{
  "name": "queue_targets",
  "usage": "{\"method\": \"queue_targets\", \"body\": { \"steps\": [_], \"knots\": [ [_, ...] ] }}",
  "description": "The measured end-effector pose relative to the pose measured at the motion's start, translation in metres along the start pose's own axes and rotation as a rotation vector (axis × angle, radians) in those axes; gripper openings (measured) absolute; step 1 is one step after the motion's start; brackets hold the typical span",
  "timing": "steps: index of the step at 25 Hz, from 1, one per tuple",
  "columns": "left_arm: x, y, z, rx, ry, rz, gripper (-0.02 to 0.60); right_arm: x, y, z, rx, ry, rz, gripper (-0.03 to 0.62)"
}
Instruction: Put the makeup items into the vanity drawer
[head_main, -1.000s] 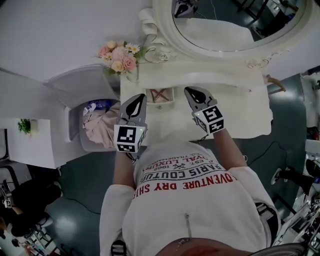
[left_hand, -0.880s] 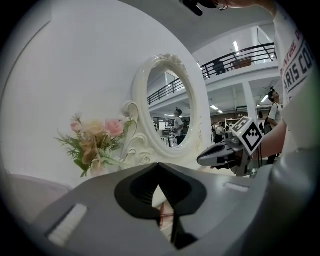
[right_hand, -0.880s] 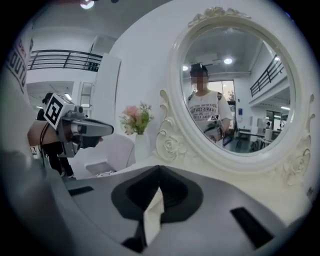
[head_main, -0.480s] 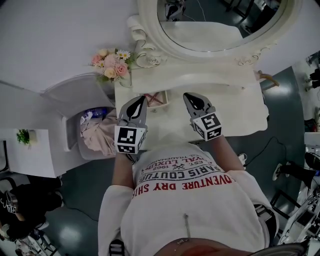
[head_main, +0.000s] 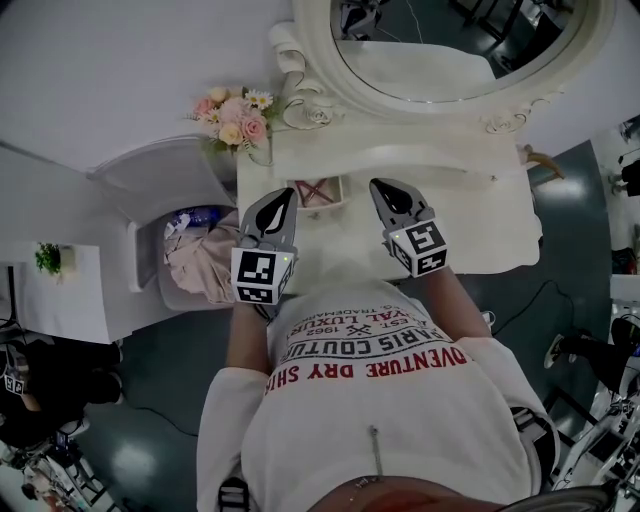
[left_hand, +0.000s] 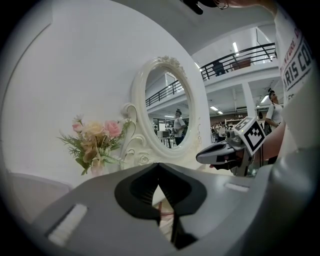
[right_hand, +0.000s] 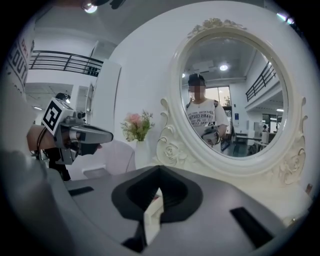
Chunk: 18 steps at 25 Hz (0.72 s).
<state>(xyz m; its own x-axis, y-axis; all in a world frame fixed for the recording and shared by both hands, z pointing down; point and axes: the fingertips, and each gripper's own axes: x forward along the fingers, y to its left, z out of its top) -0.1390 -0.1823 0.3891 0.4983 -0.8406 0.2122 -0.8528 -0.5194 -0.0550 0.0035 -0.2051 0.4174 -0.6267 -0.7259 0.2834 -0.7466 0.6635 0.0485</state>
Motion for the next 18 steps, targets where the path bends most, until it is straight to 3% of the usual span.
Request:
{"method": "queue_targets", "body": {
  "steps": [18],
  "knots": [
    [0.0031, 0.0071, 0.0034, -0.001, -0.006, 0.01, 0.011, 0.0039, -0.0063, 0.0093, -0.001, -0.005, -0.018, 0.008]
  ]
}}
